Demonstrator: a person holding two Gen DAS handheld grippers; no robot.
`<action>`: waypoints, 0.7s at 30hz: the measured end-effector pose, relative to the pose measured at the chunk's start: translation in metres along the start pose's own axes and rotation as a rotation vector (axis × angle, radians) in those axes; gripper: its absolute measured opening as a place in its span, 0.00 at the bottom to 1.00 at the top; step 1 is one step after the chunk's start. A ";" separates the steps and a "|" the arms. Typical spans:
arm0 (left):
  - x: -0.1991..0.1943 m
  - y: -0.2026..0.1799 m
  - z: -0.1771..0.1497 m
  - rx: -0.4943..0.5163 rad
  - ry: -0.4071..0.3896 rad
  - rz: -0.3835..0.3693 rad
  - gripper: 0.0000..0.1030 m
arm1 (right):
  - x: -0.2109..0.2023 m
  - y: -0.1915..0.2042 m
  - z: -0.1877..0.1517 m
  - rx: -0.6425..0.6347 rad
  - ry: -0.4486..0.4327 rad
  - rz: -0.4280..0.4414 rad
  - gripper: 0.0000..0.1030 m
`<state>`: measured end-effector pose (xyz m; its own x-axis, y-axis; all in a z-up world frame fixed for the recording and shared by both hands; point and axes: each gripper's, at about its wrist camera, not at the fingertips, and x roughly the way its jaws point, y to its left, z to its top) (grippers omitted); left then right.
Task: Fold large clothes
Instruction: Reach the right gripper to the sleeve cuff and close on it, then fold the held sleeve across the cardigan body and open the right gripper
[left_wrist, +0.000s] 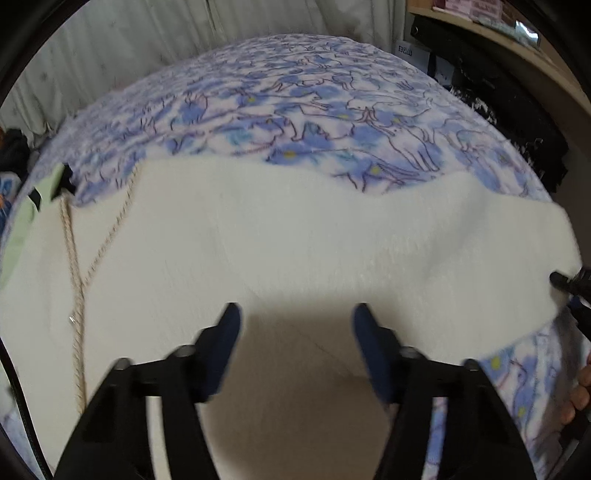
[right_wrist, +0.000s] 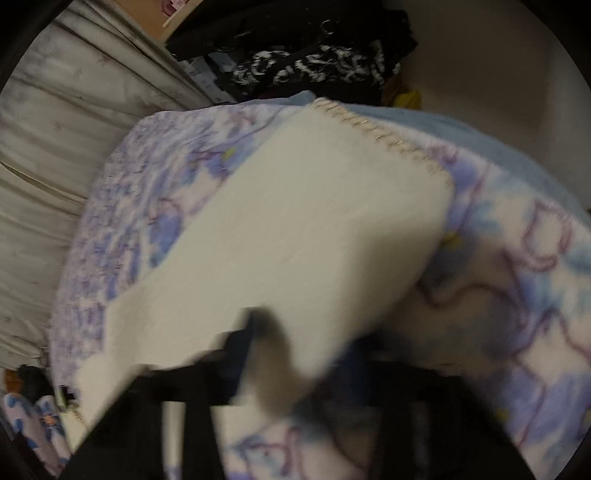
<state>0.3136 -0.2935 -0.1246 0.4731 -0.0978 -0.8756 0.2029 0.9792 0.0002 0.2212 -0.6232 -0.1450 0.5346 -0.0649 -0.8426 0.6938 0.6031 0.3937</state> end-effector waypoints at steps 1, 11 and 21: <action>-0.002 0.007 -0.003 -0.020 0.004 -0.018 0.47 | -0.006 0.002 0.000 -0.011 -0.023 0.002 0.11; -0.063 0.107 -0.034 -0.097 -0.060 -0.001 0.36 | -0.128 0.177 -0.086 -0.650 -0.347 0.180 0.08; -0.092 0.230 -0.088 -0.248 -0.083 0.043 0.37 | -0.083 0.266 -0.273 -0.990 0.002 0.372 0.13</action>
<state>0.2412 -0.0436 -0.0867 0.5471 -0.0596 -0.8350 -0.0303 0.9954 -0.0909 0.2297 -0.2408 -0.0706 0.6309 0.2577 -0.7318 -0.2169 0.9642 0.1526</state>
